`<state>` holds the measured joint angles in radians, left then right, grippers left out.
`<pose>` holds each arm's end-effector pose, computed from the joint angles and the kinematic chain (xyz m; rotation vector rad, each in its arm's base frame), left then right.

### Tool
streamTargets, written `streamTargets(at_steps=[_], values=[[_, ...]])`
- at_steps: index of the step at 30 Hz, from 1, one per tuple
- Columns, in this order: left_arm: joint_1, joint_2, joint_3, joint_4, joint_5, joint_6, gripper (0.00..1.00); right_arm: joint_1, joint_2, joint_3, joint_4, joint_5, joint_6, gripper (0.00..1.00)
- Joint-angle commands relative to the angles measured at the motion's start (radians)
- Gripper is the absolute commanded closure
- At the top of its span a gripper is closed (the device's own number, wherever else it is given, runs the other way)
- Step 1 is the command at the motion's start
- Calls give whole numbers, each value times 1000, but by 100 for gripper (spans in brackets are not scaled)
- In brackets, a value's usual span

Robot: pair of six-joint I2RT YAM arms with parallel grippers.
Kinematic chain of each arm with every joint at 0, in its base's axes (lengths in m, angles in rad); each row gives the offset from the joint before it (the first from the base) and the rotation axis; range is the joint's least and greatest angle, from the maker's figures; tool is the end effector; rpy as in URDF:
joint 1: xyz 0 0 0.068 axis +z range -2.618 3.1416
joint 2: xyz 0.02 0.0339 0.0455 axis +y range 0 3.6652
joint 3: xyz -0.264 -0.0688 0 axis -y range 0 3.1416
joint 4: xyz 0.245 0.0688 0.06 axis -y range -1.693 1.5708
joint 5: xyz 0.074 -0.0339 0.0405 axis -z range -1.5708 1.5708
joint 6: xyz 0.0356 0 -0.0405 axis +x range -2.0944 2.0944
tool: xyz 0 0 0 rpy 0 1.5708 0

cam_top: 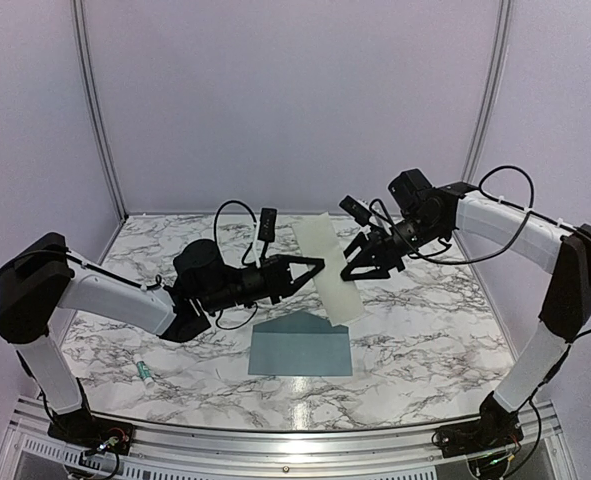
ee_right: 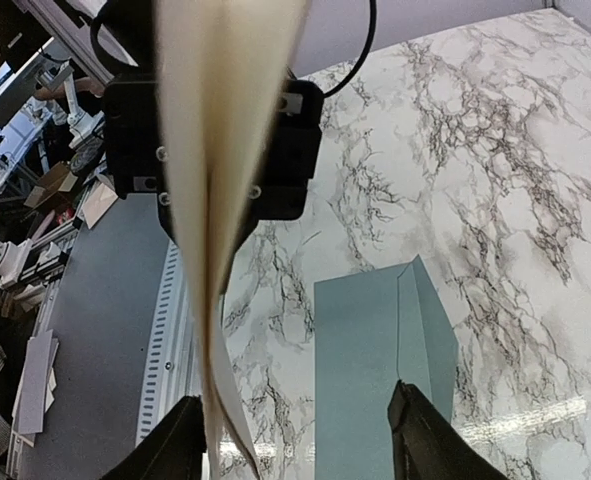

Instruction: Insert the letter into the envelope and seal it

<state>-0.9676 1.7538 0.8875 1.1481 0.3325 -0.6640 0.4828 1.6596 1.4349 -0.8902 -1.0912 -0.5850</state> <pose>0.2036 -0.3161 0.2552 0.5405 1.3876 -1.5755 0.2824 0.1837 0.2992 -1.4522 1.8187 1.3699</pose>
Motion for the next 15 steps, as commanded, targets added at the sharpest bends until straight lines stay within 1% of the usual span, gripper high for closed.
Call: streamTargets(at_steps=[1,4,8,9,13,15], values=[[5,25,35,48,24,-11,100,10,10,17,16,-42,26,48],[6,31,42,49,28,-12,100,10,17,20,16,-50,31,57],[6,38,47,49,30,-12,100,10,23,18,13,-59,34,61],[6,38,47,50,30,-12,100,10,24,18,12,-60,36,63],[5,39,47,50,28,-9,100,13,29,16,11,-66,38,77],[6,42,48,49,27,-8,100,13,30,16,10,-72,38,87]])
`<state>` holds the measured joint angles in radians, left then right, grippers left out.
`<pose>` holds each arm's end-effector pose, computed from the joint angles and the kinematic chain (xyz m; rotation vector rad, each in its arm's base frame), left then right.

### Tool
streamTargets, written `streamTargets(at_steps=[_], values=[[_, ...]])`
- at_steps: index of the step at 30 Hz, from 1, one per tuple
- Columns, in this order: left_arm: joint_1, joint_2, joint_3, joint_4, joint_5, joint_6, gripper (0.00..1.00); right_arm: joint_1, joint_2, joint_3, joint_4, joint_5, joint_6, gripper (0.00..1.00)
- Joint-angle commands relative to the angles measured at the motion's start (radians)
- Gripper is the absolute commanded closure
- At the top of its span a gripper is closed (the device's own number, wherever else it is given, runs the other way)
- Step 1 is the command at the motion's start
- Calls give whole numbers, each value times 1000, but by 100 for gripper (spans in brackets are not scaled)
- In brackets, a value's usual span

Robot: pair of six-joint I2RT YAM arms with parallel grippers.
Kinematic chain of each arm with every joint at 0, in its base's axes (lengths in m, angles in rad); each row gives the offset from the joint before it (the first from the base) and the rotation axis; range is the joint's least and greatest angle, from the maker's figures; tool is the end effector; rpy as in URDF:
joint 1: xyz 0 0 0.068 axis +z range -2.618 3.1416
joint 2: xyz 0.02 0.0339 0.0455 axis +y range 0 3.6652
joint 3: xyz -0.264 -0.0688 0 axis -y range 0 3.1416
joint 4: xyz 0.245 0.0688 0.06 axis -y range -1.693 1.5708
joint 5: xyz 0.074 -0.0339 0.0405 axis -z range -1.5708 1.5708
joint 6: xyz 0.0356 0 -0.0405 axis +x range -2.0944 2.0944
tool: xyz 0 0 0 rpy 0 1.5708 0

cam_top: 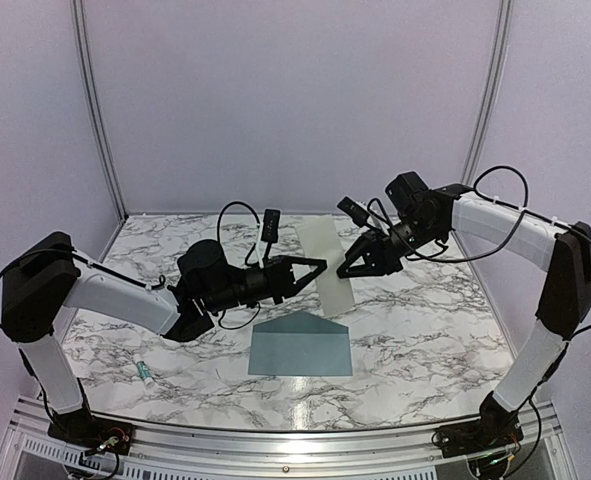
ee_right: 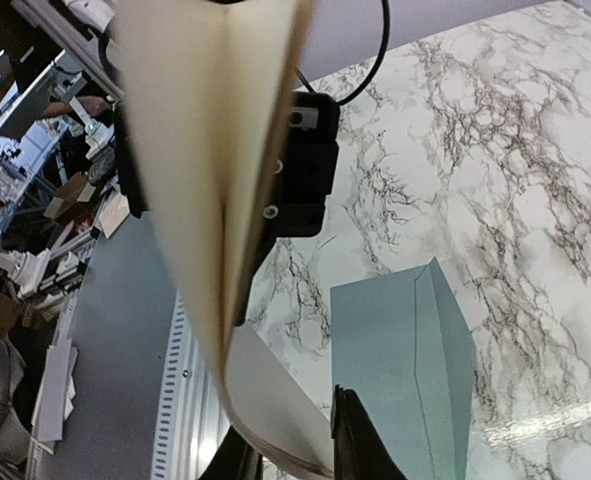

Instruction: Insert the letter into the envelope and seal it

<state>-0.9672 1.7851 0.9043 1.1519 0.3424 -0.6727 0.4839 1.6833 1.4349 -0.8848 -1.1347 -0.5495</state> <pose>0.2070 -0.3213 0.2495 0.5456 1.4028 -1.5851 0.2856 0.1866 0.2931 -1.4202 1.8396 1.4487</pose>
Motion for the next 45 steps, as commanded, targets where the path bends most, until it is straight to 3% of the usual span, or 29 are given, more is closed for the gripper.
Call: streamTargets(at_steps=[1,3,6,8,10,16,22,25,34,40,45], values=[[7,12,31,45,15,-1,100,12,6,18,4,-34,1,92],[7,15,30,44,10,-4,100,13,4,20,3,-37,-2,100],[15,12,17,39,-16,-2,99,13,-3,23,-7,-40,-17,100],[24,1,-5,31,-40,2,86,12,-9,23,-21,-41,-33,100],[37,-17,-33,22,-70,5,64,11,-16,22,-31,-32,-45,100],[76,-90,-105,-91,-61,106,48,-41,-7,31,-67,71,-62,100],[106,-119,20,-667,-27,469,44,-115,25,69,-213,245,-202,100],[129,-72,97,-837,7,573,43,-132,11,32,-220,326,-229,100],[176,162,315,-1111,164,723,39,-136,-48,-79,-244,421,-280,100],[185,248,394,-1149,189,789,39,-137,-67,-109,-256,432,-288,100],[215,304,436,-1208,275,802,46,-136,-70,-121,-259,429,-287,100]])
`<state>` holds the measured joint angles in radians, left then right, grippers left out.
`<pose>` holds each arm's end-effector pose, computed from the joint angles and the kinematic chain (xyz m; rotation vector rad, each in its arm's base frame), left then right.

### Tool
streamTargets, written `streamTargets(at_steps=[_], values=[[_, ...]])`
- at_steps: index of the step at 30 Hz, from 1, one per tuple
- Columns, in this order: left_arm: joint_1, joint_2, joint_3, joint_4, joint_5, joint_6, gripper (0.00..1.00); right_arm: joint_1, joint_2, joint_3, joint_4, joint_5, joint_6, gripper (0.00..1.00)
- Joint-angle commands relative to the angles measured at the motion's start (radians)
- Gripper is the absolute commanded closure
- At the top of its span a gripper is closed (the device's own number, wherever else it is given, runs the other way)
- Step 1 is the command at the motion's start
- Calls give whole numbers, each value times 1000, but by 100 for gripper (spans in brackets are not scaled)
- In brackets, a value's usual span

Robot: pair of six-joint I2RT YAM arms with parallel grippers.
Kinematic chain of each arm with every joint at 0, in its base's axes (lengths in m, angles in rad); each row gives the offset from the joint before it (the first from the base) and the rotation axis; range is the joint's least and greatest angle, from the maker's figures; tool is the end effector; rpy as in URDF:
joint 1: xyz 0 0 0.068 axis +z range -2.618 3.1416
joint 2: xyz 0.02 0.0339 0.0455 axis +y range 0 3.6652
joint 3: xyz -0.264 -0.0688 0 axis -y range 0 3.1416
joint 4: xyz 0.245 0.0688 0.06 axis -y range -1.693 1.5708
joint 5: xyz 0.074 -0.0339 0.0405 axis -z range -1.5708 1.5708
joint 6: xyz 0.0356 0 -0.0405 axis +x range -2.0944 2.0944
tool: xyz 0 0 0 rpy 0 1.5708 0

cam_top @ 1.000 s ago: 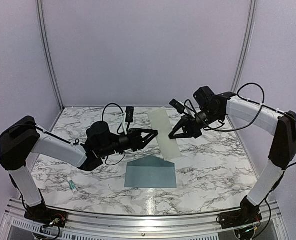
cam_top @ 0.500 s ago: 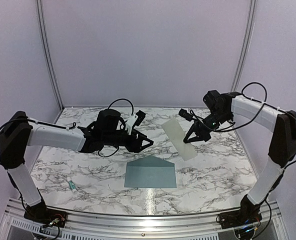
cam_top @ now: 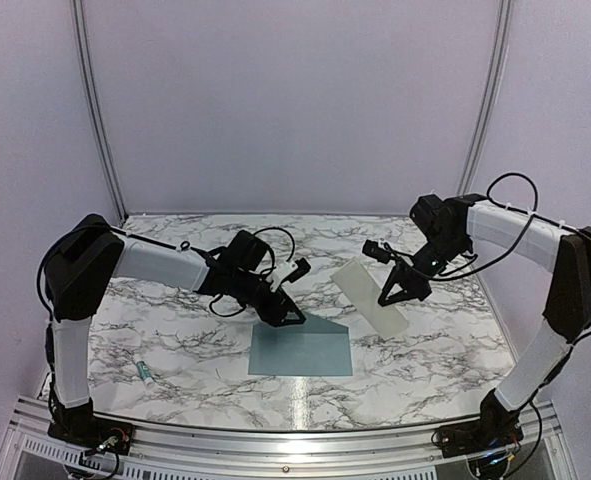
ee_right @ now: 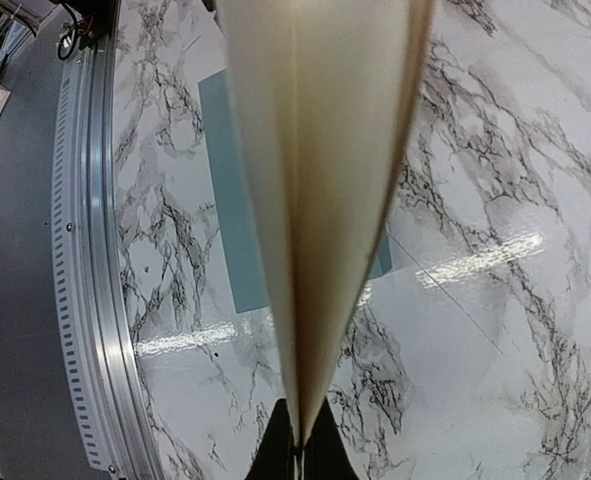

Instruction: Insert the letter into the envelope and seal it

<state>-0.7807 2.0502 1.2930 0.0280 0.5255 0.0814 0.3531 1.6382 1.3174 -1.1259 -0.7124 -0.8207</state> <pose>0.2994 -0.3218 0.1532 1.2401 2.0187 -0.9550 0.2750 0.1262 0.2564 -1.5511 2.2193 0.9408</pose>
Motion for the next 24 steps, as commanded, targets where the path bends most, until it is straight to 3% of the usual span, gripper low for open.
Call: streamTargets(at_steps=[1,8,13,19,24], values=[[35,46,48,-91,113,51,47,-6,-25,-4,-18,7,-17,100],[52,88,61,-168,209,91,54,-6,-17,-3,-21,4,-17,100],[52,119,79,-169,234,91,70,-5,-13,-3,-18,-2,-11,100],[58,130,102,-170,258,87,76,-6,-13,-3,-23,-2,-7,100],[67,136,113,-169,272,86,90,-6,-18,-12,-19,-11,2,100]])
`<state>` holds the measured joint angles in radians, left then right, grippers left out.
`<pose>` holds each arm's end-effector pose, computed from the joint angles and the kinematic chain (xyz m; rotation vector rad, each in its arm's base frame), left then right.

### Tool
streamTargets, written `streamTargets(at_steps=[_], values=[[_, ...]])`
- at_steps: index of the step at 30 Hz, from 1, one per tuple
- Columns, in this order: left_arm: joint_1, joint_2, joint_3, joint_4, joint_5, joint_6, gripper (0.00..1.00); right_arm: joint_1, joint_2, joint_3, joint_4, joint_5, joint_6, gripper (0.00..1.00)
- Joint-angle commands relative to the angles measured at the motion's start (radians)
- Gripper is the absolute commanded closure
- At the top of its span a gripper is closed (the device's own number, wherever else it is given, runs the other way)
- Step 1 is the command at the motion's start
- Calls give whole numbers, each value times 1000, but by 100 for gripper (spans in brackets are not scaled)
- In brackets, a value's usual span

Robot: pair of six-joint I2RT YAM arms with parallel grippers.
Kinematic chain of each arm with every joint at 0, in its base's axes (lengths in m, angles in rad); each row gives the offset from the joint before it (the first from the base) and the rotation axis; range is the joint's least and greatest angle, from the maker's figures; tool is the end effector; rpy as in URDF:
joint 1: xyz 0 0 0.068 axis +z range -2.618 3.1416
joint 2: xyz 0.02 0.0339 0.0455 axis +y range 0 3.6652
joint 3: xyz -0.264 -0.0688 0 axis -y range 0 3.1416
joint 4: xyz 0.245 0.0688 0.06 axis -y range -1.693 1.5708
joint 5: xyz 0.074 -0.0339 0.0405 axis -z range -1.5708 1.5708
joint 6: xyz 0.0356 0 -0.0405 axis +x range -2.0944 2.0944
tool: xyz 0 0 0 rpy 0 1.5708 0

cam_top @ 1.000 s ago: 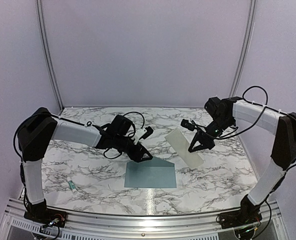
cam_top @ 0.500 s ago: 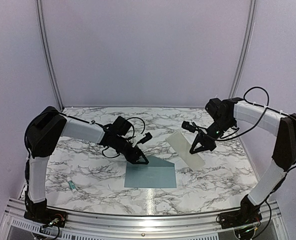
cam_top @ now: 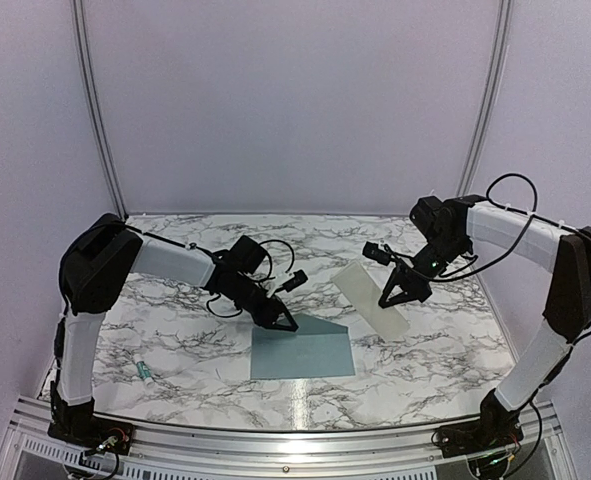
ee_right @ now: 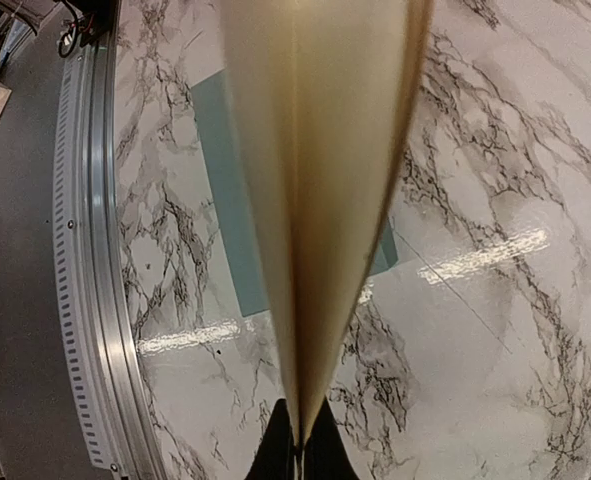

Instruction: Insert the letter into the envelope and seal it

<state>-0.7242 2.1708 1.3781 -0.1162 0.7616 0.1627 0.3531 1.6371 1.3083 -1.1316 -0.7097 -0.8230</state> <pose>0.3171 -0.3133 0.1203 1.3635 2.0805 -1.1825 0.2733 0.1255 0.2542 -1.5545 2.2311 0.9447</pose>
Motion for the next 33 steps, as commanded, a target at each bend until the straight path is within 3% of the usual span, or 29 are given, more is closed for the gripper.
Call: streamTargets(at_steps=[1,5,11,21,27,33], values=[[12,14,31,-25,37,3,93,-6,-18,-5,-11,-17,6,100],[14,-8,35,-26,37,4,100,7,-19,0,-10,3,8,100],[13,-108,25,-51,33,25,100,77,-26,89,-18,82,-12,100],[-35,-388,-121,-119,-78,127,100,360,34,414,-146,146,-123,100],[-86,-476,-159,-174,-126,134,100,536,7,435,-145,268,-176,100],[-125,-539,-198,-175,-170,117,100,607,-5,401,-114,287,-157,100]])
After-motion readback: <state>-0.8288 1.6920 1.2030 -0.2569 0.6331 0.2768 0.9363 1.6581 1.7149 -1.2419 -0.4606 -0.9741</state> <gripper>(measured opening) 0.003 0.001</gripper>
